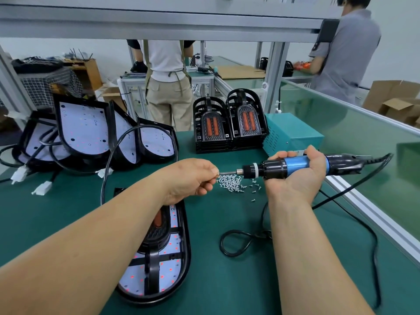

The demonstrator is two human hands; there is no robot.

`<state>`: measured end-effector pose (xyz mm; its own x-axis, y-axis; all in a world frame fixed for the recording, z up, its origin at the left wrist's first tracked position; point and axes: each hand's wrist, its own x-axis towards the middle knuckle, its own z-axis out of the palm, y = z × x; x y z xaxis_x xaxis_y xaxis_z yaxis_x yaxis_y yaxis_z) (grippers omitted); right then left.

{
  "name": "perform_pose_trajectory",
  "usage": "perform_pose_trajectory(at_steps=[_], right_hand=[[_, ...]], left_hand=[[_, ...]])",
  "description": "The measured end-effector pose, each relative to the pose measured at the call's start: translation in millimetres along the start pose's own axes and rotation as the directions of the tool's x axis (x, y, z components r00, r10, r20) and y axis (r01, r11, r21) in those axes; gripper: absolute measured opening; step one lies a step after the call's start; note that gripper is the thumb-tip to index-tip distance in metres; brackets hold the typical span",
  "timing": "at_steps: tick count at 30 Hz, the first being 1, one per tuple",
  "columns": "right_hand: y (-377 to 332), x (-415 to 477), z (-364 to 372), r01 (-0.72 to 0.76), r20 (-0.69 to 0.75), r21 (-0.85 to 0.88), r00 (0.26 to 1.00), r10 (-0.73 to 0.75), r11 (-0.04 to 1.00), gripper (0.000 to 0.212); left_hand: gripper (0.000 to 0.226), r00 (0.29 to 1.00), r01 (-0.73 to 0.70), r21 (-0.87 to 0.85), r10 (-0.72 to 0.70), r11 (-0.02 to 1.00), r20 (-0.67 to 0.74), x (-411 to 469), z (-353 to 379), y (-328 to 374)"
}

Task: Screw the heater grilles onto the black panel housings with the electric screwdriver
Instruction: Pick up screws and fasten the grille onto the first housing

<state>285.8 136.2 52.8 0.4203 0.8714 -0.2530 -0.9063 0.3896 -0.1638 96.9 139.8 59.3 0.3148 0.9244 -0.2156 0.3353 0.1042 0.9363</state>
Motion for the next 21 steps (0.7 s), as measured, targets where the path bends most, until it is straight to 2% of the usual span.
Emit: perform_pose_trajectory(at_steps=[5, 9, 16, 19, 21], right_hand=[[0.9, -1.0, 1.4, 0.009, -0.002, -0.021, 1.0, -0.009, 1.0, 0.018], [2.0, -3.0, 2.6, 0.028, 0.012, -0.033, 1.0, -0.028, 0.999, 0.018], [3.6, -3.6, 2.8, 0.052, 0.068, -0.1, 0.997, -0.045, 0.994, 0.019], [5.0, -3.3, 1.3, 0.053, 0.072, -0.132, 0.996, -0.044, 0.99, 0.024], [6.0, -3.4, 0.4, 0.056, 0.073, -0.153, 0.996, -0.045, 0.987, 0.024]], left_hand=[[0.027, 0.999, -0.025, 0.258, 0.035, 0.966, -0.034, -0.5, 0.1, 4.8], [0.029, 0.998, -0.012, 0.271, 0.028, 0.963, -0.056, 0.0, 3.8, 1.9], [0.028, 0.992, 0.033, 0.173, -0.011, 0.984, -0.129, -0.9, 9.4, -1.9], [0.028, 0.987, 0.012, 0.279, 0.034, 0.96, -0.16, -8.6, 3.3, 2.7], [0.036, 0.959, -0.007, 0.386, 0.116, 0.923, -0.259, -17.8, -13.6, 7.6]])
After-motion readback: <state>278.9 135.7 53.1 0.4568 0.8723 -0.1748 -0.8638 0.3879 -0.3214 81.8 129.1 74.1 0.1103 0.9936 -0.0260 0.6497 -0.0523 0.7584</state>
